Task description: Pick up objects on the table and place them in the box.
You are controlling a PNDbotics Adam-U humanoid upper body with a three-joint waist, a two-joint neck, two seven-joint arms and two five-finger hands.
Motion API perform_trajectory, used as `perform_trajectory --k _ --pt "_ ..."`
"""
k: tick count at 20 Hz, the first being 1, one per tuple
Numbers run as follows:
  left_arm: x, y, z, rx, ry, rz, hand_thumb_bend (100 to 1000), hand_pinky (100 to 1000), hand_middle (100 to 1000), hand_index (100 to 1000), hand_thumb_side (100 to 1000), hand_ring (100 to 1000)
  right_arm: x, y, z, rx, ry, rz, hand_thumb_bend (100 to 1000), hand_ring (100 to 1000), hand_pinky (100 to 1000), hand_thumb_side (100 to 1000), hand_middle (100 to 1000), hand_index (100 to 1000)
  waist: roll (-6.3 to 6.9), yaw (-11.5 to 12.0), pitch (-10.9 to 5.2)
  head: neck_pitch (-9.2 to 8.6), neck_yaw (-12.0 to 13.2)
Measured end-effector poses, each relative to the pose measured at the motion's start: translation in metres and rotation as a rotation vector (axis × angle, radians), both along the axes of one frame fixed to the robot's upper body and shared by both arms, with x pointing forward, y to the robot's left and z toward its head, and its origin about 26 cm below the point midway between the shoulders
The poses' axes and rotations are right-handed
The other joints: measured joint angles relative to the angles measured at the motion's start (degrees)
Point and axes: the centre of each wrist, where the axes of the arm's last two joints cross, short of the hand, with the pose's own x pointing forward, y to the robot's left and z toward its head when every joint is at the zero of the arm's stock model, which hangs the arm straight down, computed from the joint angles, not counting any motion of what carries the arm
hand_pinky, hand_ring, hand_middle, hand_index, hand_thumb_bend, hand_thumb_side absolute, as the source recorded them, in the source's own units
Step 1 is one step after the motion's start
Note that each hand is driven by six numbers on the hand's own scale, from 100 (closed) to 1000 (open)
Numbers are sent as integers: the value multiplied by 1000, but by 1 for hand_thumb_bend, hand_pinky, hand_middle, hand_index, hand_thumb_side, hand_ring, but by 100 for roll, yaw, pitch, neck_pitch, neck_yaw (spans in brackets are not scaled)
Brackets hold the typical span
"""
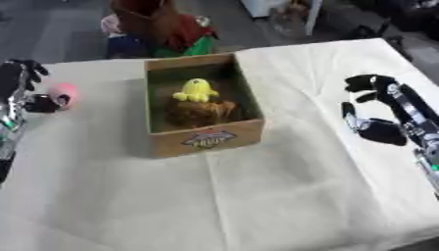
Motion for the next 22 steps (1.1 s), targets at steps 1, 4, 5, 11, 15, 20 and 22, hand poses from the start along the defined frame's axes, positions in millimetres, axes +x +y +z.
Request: perform_trajectory --k 1,4,5,11,15,20,22 --pt "0 0 0 -4 19 -2 790 723 706 807 100 657 0 0 0 0 1 0 123 795 712 100 680 807 1 0 0 0 -2" --pt "-1 3 -2 -23 71 7 782 722 715 808 100 659 0 -1 -1 -1 4 -1 120 795 712 100 680 807 10 -6 4 0 -15" --pt "-1 4 -3 -29 85 13 761 712 701 796 100 647 0 -1 -1 -1 4 -1 119 795 712 100 681 808 10 -16 15 0 -17" --pt "-2 10 -11 -35 91 67 621 656 592 703 100 557 0 0 -1 0 4 1 111 795 712 100 680 808 -2 -88 98 0 -23" --pt "-1 11 -13 -21 56 95 570 616 516 634 100 492 1 0 -1 2 4 3 104 795 712 100 679 807 7 -120 127 -2 -23" --pt "0 7 -15 -10 -25 116 450 490 261 366 100 303 1 0 -2 3 6 2 100 795 711 100 679 807 28 -142 128 -3 -22" --pt "1 4 -12 -20 -85 118 445 473 236 341 100 291 1 0 -2 3 7 2 100 795 711 100 679 807 29 -140 127 -3 -24"
